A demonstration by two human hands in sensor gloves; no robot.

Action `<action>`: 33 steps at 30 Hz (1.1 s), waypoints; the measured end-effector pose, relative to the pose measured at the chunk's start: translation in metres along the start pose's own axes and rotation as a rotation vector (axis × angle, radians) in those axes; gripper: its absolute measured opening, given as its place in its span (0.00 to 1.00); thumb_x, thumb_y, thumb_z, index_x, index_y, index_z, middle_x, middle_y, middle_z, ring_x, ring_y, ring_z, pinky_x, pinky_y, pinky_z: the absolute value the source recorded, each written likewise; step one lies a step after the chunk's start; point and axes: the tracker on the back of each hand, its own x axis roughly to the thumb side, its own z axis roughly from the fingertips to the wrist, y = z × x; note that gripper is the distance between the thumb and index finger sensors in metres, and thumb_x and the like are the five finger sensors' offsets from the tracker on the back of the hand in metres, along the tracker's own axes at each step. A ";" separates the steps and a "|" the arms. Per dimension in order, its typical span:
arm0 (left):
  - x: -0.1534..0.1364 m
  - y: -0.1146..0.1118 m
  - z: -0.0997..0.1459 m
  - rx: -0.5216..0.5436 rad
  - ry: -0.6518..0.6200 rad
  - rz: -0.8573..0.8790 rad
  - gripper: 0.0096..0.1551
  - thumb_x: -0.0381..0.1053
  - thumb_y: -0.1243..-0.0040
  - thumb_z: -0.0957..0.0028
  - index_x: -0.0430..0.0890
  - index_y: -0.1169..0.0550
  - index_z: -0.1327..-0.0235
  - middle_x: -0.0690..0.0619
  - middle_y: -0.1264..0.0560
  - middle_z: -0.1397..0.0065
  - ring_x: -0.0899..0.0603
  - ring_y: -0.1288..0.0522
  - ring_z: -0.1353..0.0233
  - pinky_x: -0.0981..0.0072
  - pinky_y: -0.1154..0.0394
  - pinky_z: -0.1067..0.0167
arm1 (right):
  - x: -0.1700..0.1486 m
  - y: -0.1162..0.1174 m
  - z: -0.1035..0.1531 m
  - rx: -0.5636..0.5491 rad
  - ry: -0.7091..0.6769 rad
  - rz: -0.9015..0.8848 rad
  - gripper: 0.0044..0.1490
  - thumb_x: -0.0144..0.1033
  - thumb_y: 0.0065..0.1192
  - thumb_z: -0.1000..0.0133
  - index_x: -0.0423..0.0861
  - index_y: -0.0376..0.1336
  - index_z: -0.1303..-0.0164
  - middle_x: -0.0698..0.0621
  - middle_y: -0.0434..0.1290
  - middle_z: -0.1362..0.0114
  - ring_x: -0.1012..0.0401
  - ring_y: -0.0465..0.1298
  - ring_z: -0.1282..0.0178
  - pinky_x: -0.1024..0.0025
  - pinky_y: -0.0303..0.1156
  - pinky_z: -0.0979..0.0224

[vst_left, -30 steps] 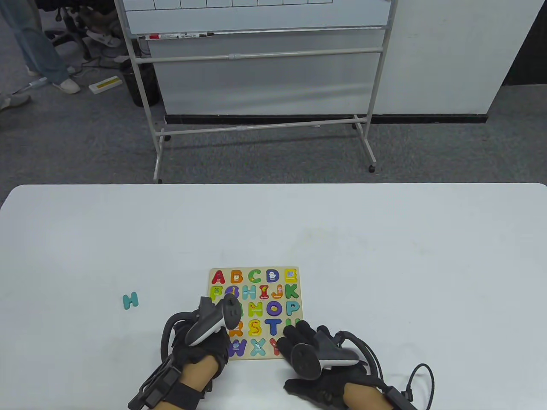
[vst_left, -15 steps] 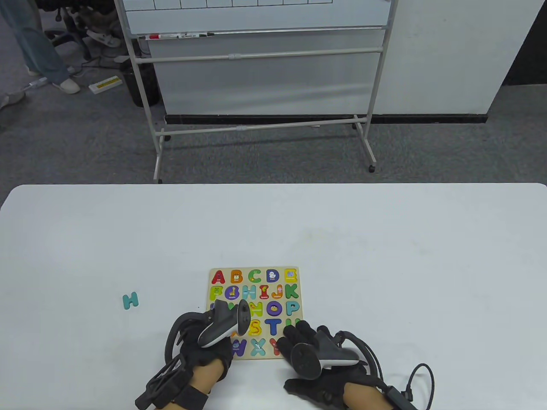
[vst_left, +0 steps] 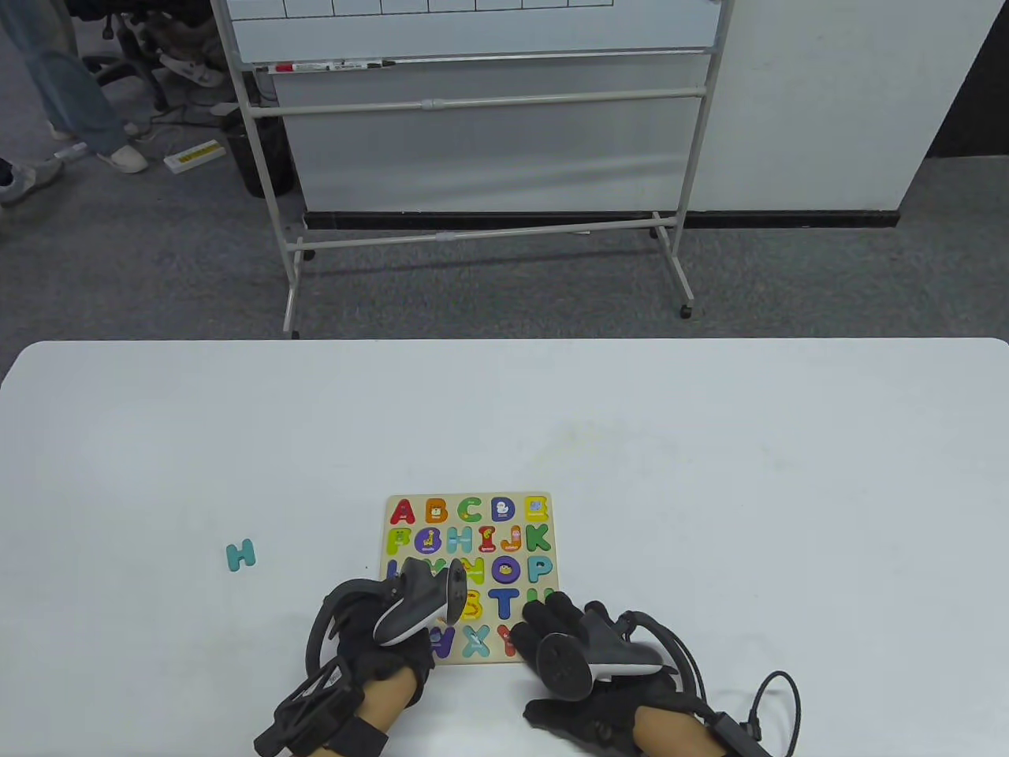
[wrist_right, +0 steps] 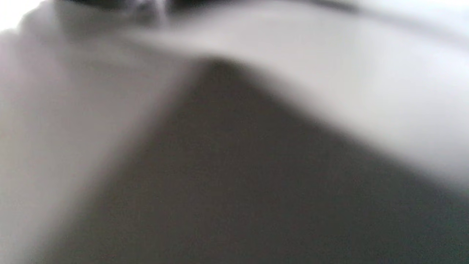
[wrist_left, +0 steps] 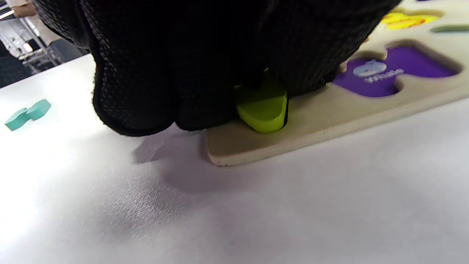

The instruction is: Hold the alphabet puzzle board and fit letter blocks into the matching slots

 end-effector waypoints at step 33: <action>-0.049 0.008 0.017 0.120 -0.056 0.210 0.35 0.64 0.43 0.49 0.41 0.19 0.41 0.40 0.16 0.41 0.30 0.16 0.39 0.32 0.33 0.36 | -0.001 -0.001 0.000 -0.003 -0.004 -0.016 0.59 0.74 0.32 0.47 0.56 0.17 0.21 0.49 0.17 0.16 0.48 0.20 0.15 0.37 0.29 0.20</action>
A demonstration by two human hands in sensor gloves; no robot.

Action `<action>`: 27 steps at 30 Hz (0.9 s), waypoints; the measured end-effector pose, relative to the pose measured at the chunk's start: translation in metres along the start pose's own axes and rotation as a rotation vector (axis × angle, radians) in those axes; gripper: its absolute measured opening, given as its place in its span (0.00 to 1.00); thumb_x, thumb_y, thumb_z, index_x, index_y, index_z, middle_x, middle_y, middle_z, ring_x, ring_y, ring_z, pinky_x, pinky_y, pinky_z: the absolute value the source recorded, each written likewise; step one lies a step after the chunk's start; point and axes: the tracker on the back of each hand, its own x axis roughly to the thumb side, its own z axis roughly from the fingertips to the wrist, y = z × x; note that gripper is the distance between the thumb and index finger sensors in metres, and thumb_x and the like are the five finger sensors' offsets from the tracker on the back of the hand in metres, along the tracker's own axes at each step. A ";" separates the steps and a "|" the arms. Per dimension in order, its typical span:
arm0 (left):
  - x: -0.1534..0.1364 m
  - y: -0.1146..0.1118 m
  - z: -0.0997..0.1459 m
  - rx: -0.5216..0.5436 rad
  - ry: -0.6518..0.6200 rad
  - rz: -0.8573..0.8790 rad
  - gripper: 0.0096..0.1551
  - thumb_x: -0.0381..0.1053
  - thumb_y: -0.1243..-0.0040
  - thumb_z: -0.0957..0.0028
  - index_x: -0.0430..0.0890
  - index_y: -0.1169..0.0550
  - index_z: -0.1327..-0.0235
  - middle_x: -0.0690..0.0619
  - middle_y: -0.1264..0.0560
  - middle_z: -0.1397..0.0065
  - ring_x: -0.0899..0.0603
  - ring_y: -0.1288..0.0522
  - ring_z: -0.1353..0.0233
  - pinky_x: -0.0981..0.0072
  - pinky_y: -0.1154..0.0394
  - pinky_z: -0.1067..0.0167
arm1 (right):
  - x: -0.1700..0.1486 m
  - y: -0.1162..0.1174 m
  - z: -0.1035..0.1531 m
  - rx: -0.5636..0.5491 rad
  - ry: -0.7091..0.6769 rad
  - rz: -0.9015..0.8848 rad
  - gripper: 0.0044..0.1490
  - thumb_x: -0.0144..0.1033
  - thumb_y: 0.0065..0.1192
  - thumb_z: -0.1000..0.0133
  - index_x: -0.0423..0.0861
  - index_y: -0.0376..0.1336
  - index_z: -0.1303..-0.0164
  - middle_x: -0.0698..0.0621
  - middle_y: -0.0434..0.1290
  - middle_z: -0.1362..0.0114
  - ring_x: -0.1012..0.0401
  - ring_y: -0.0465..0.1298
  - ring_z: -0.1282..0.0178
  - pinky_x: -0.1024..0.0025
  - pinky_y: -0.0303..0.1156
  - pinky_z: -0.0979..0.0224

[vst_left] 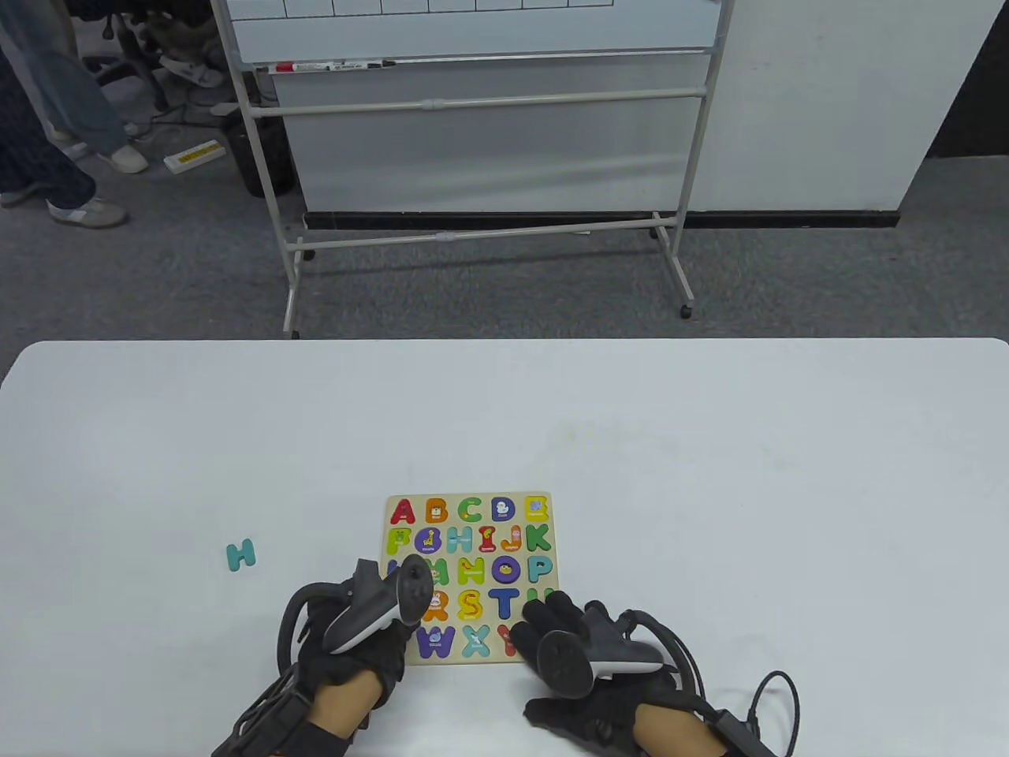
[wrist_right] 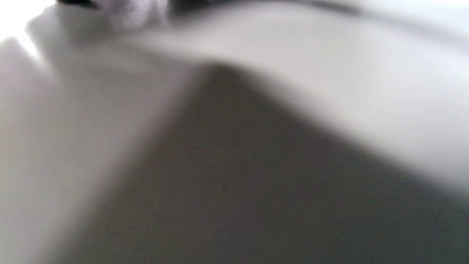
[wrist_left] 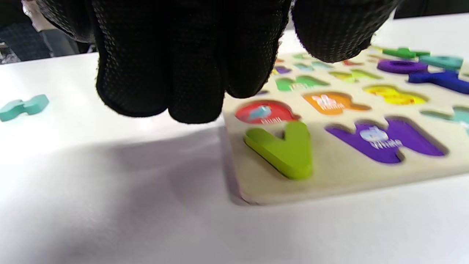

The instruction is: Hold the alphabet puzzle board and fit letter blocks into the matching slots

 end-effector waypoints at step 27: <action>-0.186 -0.026 -0.068 -0.094 0.208 0.034 0.45 0.53 0.36 0.48 0.47 0.43 0.20 0.35 0.54 0.16 0.21 0.56 0.18 0.21 0.56 0.30 | -0.002 -0.002 -0.001 -0.012 -0.008 0.004 0.57 0.73 0.34 0.47 0.57 0.22 0.20 0.49 0.18 0.15 0.47 0.22 0.15 0.37 0.31 0.20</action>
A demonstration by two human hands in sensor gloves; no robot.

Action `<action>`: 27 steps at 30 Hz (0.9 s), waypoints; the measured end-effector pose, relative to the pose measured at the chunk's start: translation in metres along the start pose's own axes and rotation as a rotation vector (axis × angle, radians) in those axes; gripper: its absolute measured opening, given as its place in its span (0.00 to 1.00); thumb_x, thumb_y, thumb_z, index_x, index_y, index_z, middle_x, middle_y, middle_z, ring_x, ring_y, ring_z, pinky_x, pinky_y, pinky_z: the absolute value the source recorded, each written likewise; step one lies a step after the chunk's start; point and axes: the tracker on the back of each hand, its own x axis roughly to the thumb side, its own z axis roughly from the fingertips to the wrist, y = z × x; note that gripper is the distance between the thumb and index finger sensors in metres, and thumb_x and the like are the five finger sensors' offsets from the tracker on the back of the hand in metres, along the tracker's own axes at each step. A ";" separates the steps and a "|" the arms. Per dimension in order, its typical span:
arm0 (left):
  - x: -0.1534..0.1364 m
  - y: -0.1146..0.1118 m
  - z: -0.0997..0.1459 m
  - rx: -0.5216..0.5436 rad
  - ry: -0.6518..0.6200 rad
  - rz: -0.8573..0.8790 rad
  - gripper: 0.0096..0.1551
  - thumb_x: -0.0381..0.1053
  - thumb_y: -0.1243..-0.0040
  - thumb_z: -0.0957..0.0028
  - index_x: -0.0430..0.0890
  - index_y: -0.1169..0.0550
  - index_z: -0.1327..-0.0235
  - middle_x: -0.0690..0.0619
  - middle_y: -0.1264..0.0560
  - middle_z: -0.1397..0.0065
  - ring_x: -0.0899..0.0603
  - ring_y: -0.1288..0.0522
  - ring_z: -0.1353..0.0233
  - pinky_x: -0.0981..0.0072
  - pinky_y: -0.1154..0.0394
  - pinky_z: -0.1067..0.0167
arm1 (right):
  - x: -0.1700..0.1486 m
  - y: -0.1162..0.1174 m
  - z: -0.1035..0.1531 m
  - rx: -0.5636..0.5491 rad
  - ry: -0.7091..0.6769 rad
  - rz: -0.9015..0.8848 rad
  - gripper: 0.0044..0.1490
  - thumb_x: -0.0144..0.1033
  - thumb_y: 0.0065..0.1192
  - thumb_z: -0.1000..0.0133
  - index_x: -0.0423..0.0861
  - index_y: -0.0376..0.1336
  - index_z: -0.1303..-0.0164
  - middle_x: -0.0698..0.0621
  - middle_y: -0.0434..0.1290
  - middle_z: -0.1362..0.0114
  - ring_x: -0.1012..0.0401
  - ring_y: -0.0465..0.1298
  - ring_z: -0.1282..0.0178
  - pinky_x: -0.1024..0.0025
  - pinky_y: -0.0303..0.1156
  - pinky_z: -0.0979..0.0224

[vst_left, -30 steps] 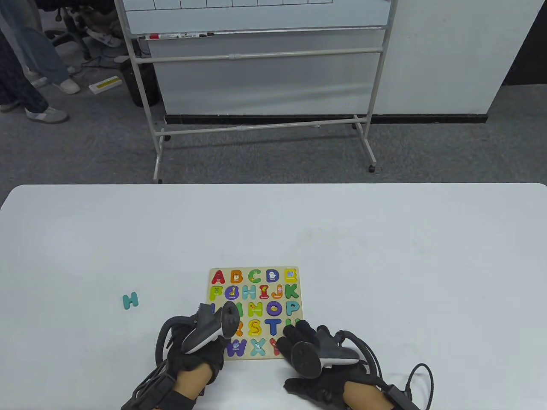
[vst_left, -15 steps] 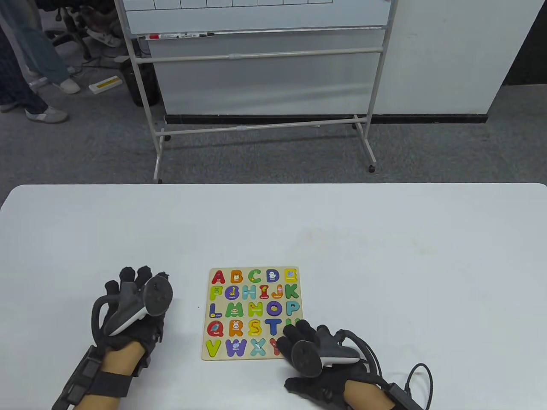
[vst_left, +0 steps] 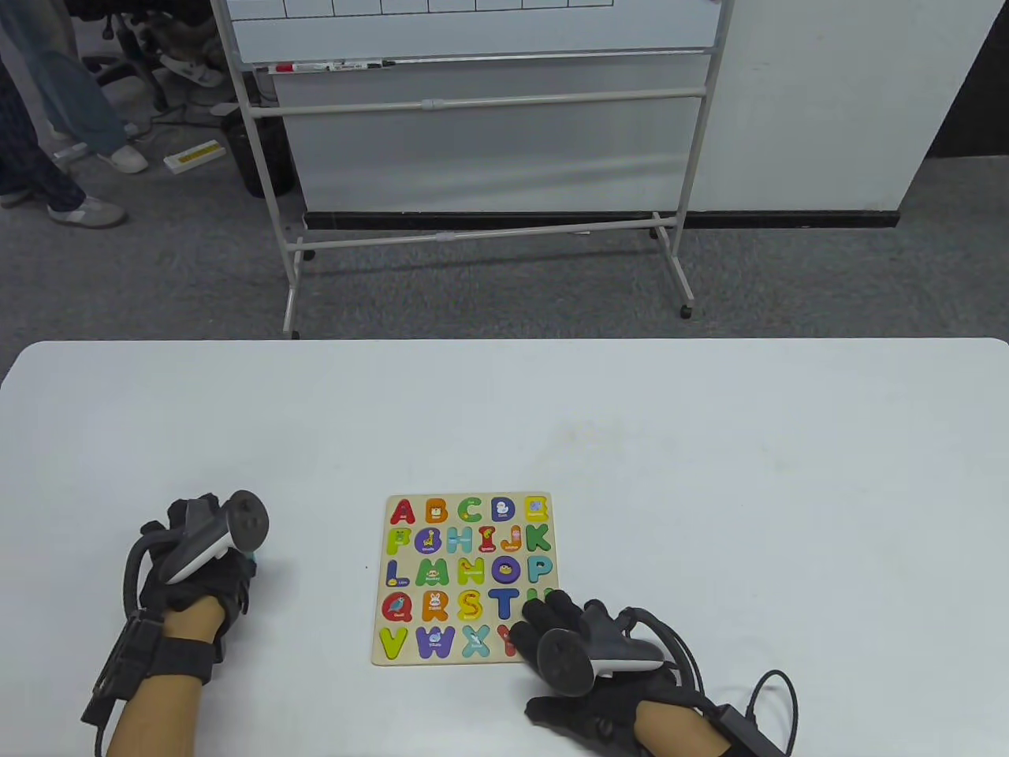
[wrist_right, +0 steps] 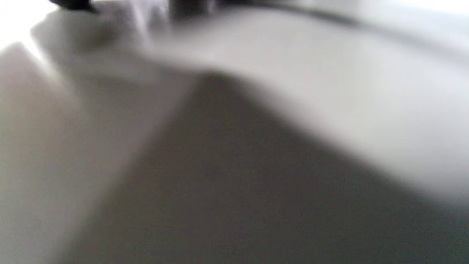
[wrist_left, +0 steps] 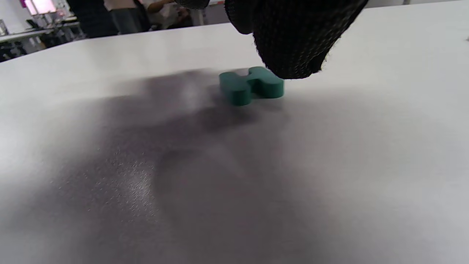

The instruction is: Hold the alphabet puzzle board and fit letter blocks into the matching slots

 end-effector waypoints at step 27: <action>0.007 -0.012 -0.015 0.079 0.094 -0.013 0.35 0.51 0.35 0.49 0.46 0.29 0.27 0.37 0.33 0.23 0.25 0.38 0.21 0.27 0.44 0.31 | -0.001 0.000 0.001 0.001 -0.005 -0.001 0.56 0.73 0.34 0.47 0.57 0.22 0.20 0.49 0.18 0.15 0.47 0.21 0.15 0.37 0.30 0.20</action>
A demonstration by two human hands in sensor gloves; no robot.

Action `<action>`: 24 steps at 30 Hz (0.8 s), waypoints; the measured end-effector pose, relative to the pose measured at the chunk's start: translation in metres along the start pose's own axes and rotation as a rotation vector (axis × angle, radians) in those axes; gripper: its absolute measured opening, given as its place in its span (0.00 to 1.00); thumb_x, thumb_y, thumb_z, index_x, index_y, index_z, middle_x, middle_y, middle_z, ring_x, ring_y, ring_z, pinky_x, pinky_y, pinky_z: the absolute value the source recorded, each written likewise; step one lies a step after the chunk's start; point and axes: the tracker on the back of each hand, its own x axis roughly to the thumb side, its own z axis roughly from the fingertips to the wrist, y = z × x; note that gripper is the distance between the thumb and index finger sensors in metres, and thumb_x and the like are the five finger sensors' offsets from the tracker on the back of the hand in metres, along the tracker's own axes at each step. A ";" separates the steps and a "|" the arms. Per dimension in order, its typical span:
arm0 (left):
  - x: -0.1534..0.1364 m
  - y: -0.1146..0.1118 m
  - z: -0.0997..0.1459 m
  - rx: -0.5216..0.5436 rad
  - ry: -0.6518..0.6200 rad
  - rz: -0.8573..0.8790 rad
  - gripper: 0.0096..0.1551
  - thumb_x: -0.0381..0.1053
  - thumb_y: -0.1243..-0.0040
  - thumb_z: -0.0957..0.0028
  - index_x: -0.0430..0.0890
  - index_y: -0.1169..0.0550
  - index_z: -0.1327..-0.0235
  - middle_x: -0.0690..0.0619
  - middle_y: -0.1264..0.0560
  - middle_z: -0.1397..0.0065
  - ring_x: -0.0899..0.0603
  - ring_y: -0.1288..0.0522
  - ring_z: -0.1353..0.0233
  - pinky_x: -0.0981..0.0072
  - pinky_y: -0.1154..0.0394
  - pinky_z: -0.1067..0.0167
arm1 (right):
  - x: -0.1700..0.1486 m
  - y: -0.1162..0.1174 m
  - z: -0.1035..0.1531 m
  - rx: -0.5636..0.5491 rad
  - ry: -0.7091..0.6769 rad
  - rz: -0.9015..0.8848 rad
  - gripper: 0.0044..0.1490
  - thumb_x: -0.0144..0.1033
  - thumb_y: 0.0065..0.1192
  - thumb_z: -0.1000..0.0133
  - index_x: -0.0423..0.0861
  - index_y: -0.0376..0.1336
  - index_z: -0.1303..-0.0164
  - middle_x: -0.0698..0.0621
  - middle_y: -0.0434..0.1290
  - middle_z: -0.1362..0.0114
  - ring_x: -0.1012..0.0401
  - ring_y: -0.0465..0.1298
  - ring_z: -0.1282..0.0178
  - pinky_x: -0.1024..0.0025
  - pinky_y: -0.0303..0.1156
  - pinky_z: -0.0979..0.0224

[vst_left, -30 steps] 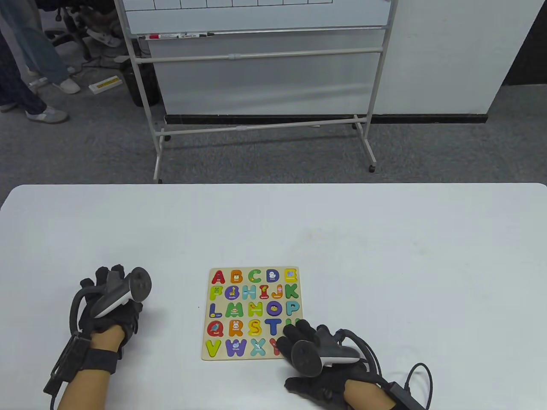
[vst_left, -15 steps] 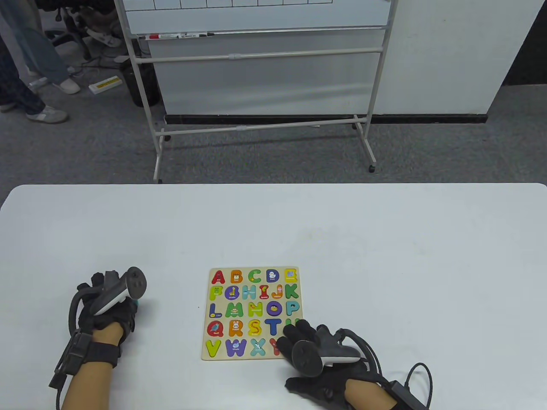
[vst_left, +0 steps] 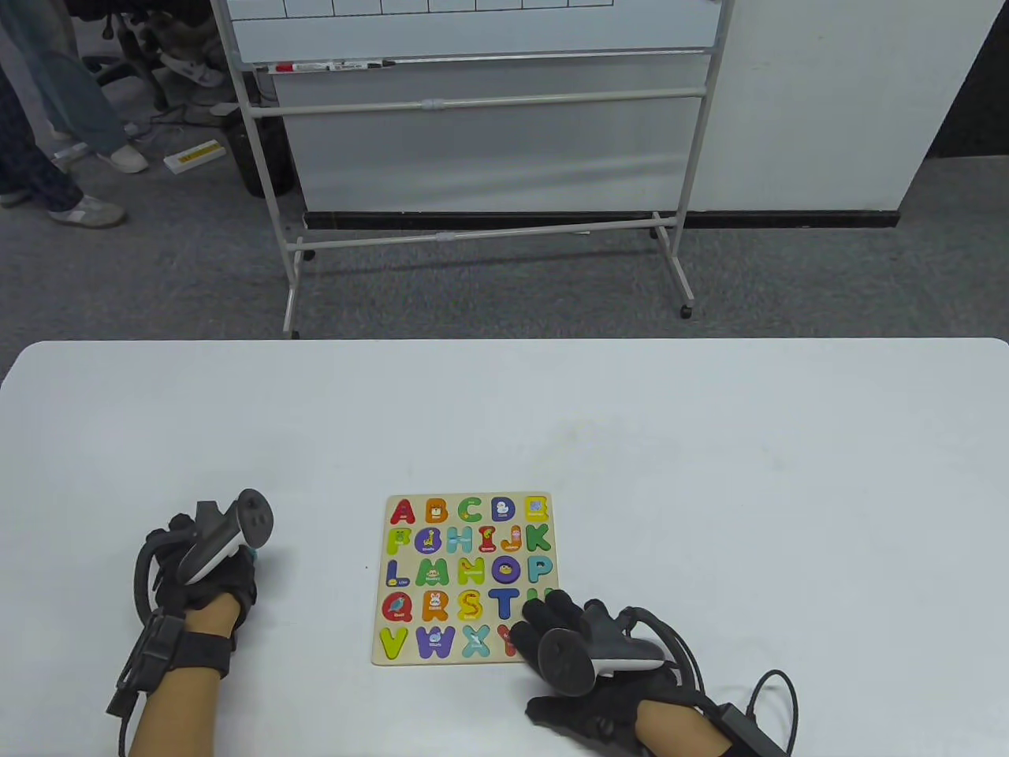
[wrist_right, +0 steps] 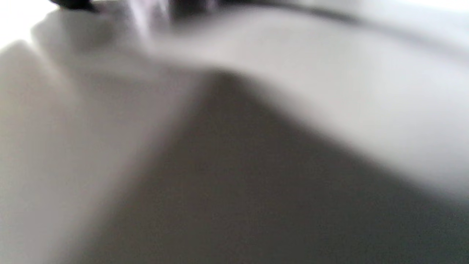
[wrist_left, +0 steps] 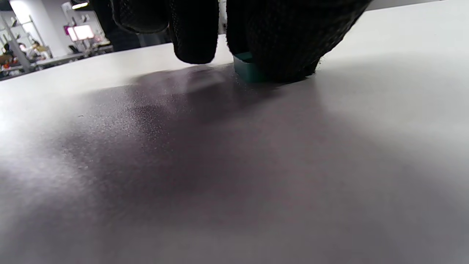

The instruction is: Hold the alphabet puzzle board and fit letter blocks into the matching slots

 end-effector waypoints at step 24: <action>0.011 0.020 0.017 0.084 -0.097 0.130 0.35 0.52 0.35 0.48 0.43 0.32 0.29 0.38 0.34 0.23 0.24 0.37 0.22 0.27 0.43 0.31 | 0.000 0.000 0.000 0.002 0.002 -0.004 0.56 0.73 0.34 0.47 0.57 0.23 0.21 0.49 0.18 0.16 0.47 0.21 0.15 0.37 0.30 0.20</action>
